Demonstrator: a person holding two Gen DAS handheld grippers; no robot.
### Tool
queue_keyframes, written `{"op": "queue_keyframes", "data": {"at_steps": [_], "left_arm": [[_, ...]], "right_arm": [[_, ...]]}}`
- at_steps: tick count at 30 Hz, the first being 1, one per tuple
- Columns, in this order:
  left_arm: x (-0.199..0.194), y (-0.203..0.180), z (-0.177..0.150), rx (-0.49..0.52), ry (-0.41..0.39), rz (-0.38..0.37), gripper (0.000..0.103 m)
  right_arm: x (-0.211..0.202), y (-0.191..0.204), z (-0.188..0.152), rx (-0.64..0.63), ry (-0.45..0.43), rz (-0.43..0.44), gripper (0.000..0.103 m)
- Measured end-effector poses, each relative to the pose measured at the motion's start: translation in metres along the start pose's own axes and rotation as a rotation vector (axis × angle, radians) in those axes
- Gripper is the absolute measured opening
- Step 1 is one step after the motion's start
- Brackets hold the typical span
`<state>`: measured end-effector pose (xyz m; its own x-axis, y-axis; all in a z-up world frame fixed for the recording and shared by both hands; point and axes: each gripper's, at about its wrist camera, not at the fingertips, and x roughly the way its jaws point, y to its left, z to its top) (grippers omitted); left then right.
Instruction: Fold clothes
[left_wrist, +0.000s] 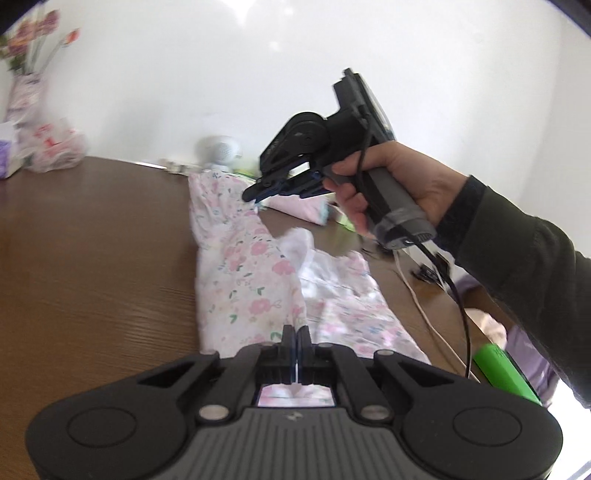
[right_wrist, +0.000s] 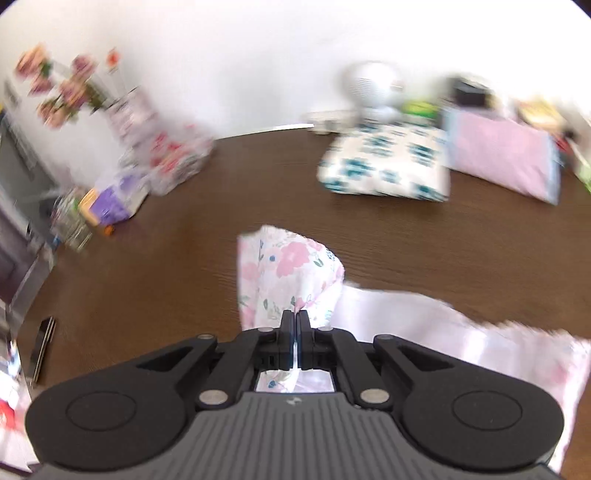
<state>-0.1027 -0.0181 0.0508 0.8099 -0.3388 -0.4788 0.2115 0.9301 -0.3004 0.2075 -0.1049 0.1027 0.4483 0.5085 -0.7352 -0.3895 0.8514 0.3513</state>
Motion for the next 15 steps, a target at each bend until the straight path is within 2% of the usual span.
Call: {"op": "queue_keyframes", "data": {"at_steps": [4,7,9,11,12,14,15], "left_arm": [[0.037,-0.037,-0.02,0.059,0.063,-0.008,0.0],[0.059,-0.047,-0.034,0.065,0.117,0.011,0.0],[0.062,-0.045,-0.037,0.044,0.149,-0.001,0.0],[0.053,-0.041,-0.032,0.028,0.171,-0.054,0.012],[0.044,-0.038,-0.028,0.022,0.171,-0.114,0.015],[0.021,-0.034,-0.018,0.049,0.131,-0.243,0.035],[0.011,-0.032,-0.014,0.073,0.104,-0.248,0.039]], "right_arm": [[-0.001,-0.047,-0.018,0.064,0.009,-0.059,0.001],[0.014,-0.063,-0.034,0.041,0.027,-0.116,0.001],[0.019,-0.068,-0.041,0.026,0.031,-0.118,0.002],[0.018,-0.069,-0.045,0.007,0.021,-0.122,0.003],[0.017,-0.07,-0.046,-0.002,0.016,-0.124,0.006],[0.011,-0.069,-0.046,-0.013,0.0,-0.126,0.017],[0.004,-0.067,-0.046,-0.03,-0.02,-0.129,0.021]]}}
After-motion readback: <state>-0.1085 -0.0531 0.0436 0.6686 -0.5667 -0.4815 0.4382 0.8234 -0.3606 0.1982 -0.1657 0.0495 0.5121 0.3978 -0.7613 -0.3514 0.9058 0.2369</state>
